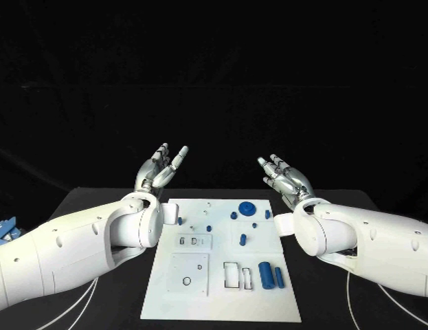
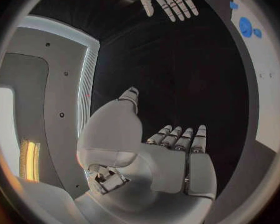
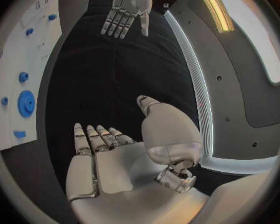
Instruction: Assemble the parts on the task board
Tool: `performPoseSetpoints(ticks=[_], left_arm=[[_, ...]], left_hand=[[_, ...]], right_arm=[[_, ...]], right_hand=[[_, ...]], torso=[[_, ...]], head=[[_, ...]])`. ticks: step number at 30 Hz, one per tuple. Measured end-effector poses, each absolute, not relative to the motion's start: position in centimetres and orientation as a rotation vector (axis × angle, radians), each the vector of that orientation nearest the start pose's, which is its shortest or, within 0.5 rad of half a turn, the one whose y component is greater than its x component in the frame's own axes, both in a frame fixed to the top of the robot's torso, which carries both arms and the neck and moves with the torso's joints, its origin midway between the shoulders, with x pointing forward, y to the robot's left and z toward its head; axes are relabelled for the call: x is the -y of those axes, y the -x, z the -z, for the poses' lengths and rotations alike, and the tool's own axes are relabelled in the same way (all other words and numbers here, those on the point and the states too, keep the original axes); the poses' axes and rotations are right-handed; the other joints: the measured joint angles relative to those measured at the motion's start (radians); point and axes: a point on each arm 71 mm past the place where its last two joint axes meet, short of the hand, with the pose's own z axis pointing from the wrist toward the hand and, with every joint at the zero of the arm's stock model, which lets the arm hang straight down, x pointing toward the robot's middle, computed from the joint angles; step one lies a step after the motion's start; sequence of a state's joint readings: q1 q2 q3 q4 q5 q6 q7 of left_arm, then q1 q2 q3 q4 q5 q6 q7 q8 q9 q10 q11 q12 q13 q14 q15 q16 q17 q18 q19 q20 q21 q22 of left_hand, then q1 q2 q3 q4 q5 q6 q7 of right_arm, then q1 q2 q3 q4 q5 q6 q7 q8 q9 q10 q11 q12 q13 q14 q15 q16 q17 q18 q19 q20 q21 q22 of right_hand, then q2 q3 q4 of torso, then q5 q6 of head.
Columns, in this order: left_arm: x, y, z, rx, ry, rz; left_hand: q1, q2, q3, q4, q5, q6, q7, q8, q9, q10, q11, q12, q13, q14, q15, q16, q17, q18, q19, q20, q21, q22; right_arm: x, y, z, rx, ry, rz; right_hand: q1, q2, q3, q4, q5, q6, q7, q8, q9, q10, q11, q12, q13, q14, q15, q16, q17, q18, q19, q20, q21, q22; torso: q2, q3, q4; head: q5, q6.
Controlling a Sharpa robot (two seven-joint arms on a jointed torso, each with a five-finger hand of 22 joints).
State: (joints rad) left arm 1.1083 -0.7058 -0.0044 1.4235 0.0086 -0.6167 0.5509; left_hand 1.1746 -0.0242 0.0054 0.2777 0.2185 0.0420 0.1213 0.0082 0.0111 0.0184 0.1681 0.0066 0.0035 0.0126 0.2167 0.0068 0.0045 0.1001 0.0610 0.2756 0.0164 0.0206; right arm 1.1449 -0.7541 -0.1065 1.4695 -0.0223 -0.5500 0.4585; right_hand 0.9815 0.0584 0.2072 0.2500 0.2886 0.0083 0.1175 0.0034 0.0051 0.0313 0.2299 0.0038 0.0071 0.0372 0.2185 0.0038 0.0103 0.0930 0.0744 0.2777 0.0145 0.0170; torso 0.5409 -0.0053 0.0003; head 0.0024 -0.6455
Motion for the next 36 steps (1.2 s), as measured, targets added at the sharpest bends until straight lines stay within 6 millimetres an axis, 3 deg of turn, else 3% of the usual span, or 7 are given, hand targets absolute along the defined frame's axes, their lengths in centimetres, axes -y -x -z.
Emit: performPoseSetpoints(ticks=[9, 12, 15, 18, 21, 27, 36], left_arm=[[-18.7, -49.8, 20.8, -1.188, 1.125, 1.397], [-19.3, -49.5, 20.5, -1.192, 1.120, 1.411], [-21.3, -49.5, 20.3, -1.185, 1.118, 1.398], [-21.2, -49.3, 20.3, -1.195, 1.115, 1.418], [-20.9, -49.0, 20.1, -1.208, 1.103, 1.447], [-21.4, -48.7, 19.6, -1.212, 1.082, 1.473], [-21.6, -47.7, 18.6, -1.231, 1.045, 1.517]], left_hand=[[0.134, 0.053, 0.026, 0.004, 0.010, 0.174, 0.013, 0.062, 0.041, 0.153, 0.059, 0.033, 0.025, 0.158, 0.071, 0.063, 0.046, -0.018, 0.053, 0.020, 0.037, 0.017], [0.181, 0.047, 0.036, 0.003, 0.010, 0.272, 0.021, 0.099, 0.065, 0.234, 0.072, 0.040, 0.030, 0.242, 0.063, 0.095, 0.065, -0.024, 0.124, 0.020, 0.074, 0.034], [0.222, 0.037, 0.043, 0.003, 0.010, 0.396, 0.031, 0.147, 0.094, 0.428, 0.097, 0.080, 0.048, 0.493, 0.028, 0.197, 0.118, -0.009, 0.355, 0.017, 0.186, 0.086], [0.266, 0.025, 0.063, -0.002, 0.010, 0.581, 0.046, 0.219, 0.135, 0.738, 0.070, 0.141, 0.065, 0.708, -0.010, 0.276, 0.157, 0.035, 0.528, 0.015, 0.259, 0.109], [0.285, 0.011, 0.079, 0.003, 0.010, 0.704, 0.067, 0.259, 0.158, 0.853, 0.049, 0.152, 0.066, 0.796, -0.036, 0.301, 0.173, 0.062, 0.609, 0.014, 0.284, 0.110], [0.319, -0.013, 0.127, 0.006, 0.010, 0.793, 0.089, 0.271, 0.163, 0.970, 0.018, 0.145, 0.065, 0.904, -0.069, 0.322, 0.201, 0.074, 0.704, 0.004, 0.305, 0.101], [0.322, -0.038, 0.167, 0.009, 0.010, 0.820, 0.098, 0.271, 0.157, 1.017, 0.005, 0.119, 0.063, 0.964, -0.088, 0.342, 0.231, 0.074, 0.754, -0.015, 0.317, 0.096]], right_arm=[[18.9, -48.8, 22.8, -1.503, -1.068, -1.434], [19.4, -49.2, 22.4, -1.508, -1.014, -1.420], [21.0, -50.0, 21.5, -1.470, -0.919, -1.354], [21.3, -50.1, 21.1, -1.460, -0.832, -1.316], [21.5, -50.1, 20.8, -1.460, -0.746, -1.289], [21.8, -50.4, 19.9, -1.453, -0.607, -1.250], [21.8, -51.2, 18.4, -1.504, -0.376, -1.163]], right_hand=[[0.180, -0.005, 0.056, -0.107, -0.057, 0.088, 0.009, 0.042, 0.031, 0.110, 0.033, 0.029, 0.016, 0.095, 0.037, 0.038, 0.025, 0.000, 0.053, 0.016, 0.026, 0.012], [0.228, -0.013, 0.079, -0.151, -0.077, 0.147, 0.013, 0.070, 0.049, 0.189, 0.037, 0.045, 0.024, 0.164, 0.039, 0.061, 0.040, 0.000, 0.098, 0.016, 0.046, 0.021], [0.274, -0.024, 0.110, -0.204, -0.094, 0.240, 0.020, 0.110, 0.076, 0.318, 0.035, 0.068, 0.033, 0.276, 0.033, 0.097, 0.062, 0.000, 0.201, 0.015, 0.089, 0.041], [0.305, -0.039, 0.147, -0.252, -0.105, 0.358, 0.029, 0.157, 0.105, 0.483, 0.027, 0.093, 0.043, 0.426, 0.020, 0.142, 0.088, 0.017, 0.346, 0.014, 0.147, 0.064], [0.316, -0.050, 0.183, -0.288, -0.112, 0.465, 0.037, 0.192, 0.126, 0.614, 0.017, 0.097, 0.048, 0.550, 0.004, 0.172, 0.104, 0.032, 0.450, 0.013, 0.183, 0.074], [0.316, -0.070, 0.249, -0.334, -0.118, 0.643, 0.060, 0.234, 0.150, 0.797, -0.004, 0.097, 0.052, 0.729, -0.023, 0.203, 0.119, 0.062, 0.593, 0.008, 0.226, 0.080], [0.293, -0.112, 0.293, -0.356, -0.124, 0.775, 0.081, 0.252, 0.159, 0.939, -0.032, 0.079, 0.055, 0.888, -0.058, 0.228, 0.132, 0.077, 0.714, -0.010, 0.264, 0.085]], torso=[[0.000, 0.0000, 0.0000], [0.005, 0.0006, -0.0007], [0.016, 0.0024, -0.0020], [0.024, 0.0045, -0.0040], [0.030, 0.0076, -0.0055], [0.044, 0.0117, -0.0079], [0.067, 0.0174, -0.0021]], head=[[0.000, 0.000], [-0.002, -0.004], [-0.006, -0.009], [-0.008, -0.012], [-0.010, -0.015], [-0.011, -0.019], [-0.018, -0.021]])
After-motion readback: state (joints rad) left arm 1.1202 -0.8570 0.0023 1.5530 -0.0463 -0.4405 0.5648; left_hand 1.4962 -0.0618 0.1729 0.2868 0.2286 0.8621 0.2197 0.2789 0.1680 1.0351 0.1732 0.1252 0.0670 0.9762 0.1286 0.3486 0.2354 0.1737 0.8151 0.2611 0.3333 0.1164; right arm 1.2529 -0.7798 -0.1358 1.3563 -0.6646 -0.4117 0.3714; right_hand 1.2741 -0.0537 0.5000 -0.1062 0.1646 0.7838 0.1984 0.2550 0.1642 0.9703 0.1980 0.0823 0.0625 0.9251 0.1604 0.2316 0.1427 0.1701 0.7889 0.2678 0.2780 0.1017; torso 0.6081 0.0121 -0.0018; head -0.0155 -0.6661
